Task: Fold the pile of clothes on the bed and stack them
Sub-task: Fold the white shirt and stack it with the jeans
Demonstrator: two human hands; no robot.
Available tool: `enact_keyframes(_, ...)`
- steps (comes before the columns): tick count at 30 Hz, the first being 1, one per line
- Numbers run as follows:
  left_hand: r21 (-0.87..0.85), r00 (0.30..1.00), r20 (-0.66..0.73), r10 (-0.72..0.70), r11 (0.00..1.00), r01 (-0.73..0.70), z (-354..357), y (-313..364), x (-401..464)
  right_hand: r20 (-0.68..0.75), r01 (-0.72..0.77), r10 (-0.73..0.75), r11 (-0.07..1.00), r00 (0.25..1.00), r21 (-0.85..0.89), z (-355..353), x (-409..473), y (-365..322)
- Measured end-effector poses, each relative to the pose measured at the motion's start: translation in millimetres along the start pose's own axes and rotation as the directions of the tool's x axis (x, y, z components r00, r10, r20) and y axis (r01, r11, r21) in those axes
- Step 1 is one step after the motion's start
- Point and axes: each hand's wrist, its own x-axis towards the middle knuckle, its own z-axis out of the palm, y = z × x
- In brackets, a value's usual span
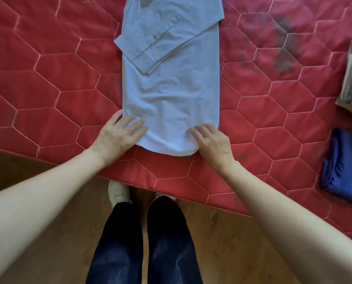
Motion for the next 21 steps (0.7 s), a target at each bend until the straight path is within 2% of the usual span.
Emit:
enact_keyframes(4, -0.155, 0.997, 0.020, -0.077, 0.985, 0.080, -5.6, -7.5, 12.2, 0.153, -0.073, 0.050, 0.986, 0.987, 0.149, -18.1, 10.0, 10.2)
enact_keyframes(7, -0.241, 0.988, 0.081, -0.128, 0.960, 0.144, -20.3, -8.0, 12.1, 0.175, -0.122, 0.089, 0.974, 0.981, 0.188, -35.9, 5.4, 13.8)
enact_keyframes(10, -0.353, 0.978, 0.066, -0.200, 0.912, 0.210, -51.4, -2.5, 8.6, 0.173, -0.163, 0.125, 0.961, 0.977, 0.225, -61.4, -4.6, 7.7)
enact_keyframes(13, -0.530, 0.943, 0.093, -0.319, 0.786, 0.318, -98.1, -0.1, 4.6, 0.173, -0.234, 0.187, 0.920, 0.967, 0.315, -96.4, -10.5, 0.5)
enact_keyframes(16, -0.701, 0.878, 0.182, -0.442, 0.568, 0.431, -148.7, -2.7, -0.1, 0.224, -0.327, 0.252, 0.842, 0.941, 0.429, -143.1, -10.3, 0.0)
enact_keyframes(18, -0.753, 0.848, 0.243, -0.471, 0.459, 0.471, -180.8, -5.5, -1.8, 0.269, -0.345, 0.233, 0.784, 0.934, 0.516, -178.6, -7.6, 3.2)
enact_keyframes(21, -0.792, 0.829, 0.307, -0.467, 0.358, 0.495, -214.2, -11.6, -0.9, 0.335, -0.375, 0.200, 0.694, 0.921, 0.615, -221.8, 2.1, 11.1)
